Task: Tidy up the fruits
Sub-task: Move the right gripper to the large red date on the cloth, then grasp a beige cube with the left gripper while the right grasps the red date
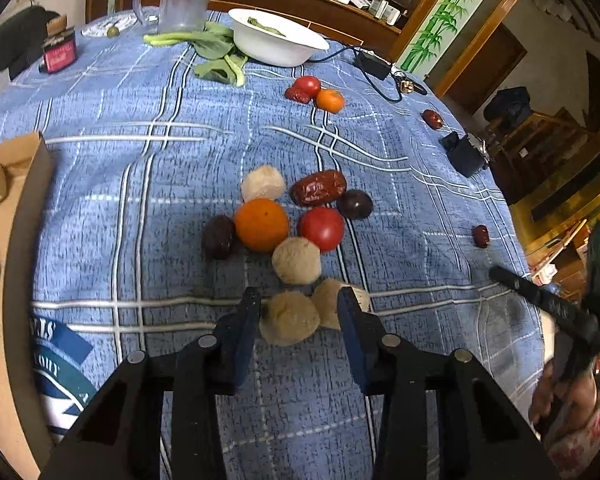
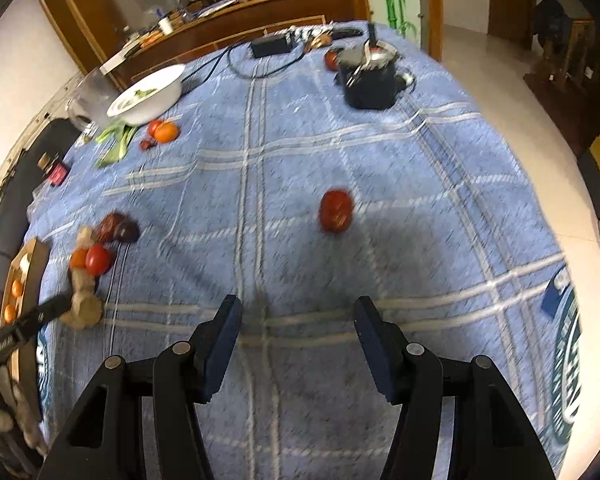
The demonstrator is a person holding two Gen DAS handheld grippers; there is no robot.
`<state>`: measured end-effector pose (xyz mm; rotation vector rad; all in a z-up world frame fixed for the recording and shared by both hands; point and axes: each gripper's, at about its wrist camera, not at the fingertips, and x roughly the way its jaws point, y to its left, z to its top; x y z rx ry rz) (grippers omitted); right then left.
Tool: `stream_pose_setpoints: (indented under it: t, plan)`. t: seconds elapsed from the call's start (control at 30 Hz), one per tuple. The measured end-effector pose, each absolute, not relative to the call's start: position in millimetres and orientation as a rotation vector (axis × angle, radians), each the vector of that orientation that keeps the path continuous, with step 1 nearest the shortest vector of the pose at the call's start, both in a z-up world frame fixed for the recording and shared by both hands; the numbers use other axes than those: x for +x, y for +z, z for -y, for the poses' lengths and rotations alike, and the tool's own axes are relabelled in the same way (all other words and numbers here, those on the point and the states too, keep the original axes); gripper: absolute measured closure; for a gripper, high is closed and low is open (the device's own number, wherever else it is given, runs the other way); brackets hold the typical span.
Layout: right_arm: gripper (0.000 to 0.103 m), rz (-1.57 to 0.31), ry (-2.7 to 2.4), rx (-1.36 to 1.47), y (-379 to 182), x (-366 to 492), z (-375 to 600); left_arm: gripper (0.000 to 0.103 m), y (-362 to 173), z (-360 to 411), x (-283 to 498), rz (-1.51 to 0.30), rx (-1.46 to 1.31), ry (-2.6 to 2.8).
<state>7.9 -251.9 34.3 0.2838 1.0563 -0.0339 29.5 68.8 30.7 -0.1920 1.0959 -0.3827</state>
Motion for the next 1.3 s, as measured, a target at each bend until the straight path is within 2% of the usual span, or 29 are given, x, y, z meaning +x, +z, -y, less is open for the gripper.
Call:
stream_pose_setpoints:
  t: [0.43, 0.5, 0.57, 0.67, 1.07, 1.1, 1.13, 1.23, 1.27, 1.3]
  plan:
    - [0.041, -1.084, -0.054, 0.16, 17, 60, 244, 0.065, 32, -67, 28, -1.062, -0.143, -0.392]
    - [0.046, -1.084, -0.056, 0.145, 17, 63, 242, 0.065, 31, -67, 29, -1.053, -0.153, -0.402]
    - [0.067, -1.084, -0.057, 0.124, 18, 63, 239, 0.066, 30, -70, 29, -1.064, -0.165, -0.408]
    - [0.073, -1.087, -0.046, 0.141, 18, 62, 239, 0.068, 27, -79, 26, -1.089, -0.19, -0.42]
    - [0.076, -1.099, -0.056, 0.187, 20, 55, 238, 0.067, 29, -63, 35, -1.012, -0.157, -0.489]
    - [0.079, -1.102, -0.049, 0.199, 20, 54, 237, 0.067, 29, -63, 36, -1.005, -0.163, -0.494]
    - [0.089, -1.106, -0.042, 0.205, 21, 54, 235, 0.067, 27, -66, 38, -1.008, -0.182, -0.499]
    - [0.09, -1.1, -0.022, 0.199, 27, 47, 227, 0.068, 23, -79, 39, -1.04, -0.248, -0.515]
    - [0.09, -1.097, -0.017, 0.193, 29, 44, 224, 0.075, 22, -85, 38, -1.053, -0.262, -0.52]
    - [0.09, -1.093, -0.013, 0.189, 31, 40, 222, 0.075, 22, -88, 37, -1.066, -0.261, -0.521]
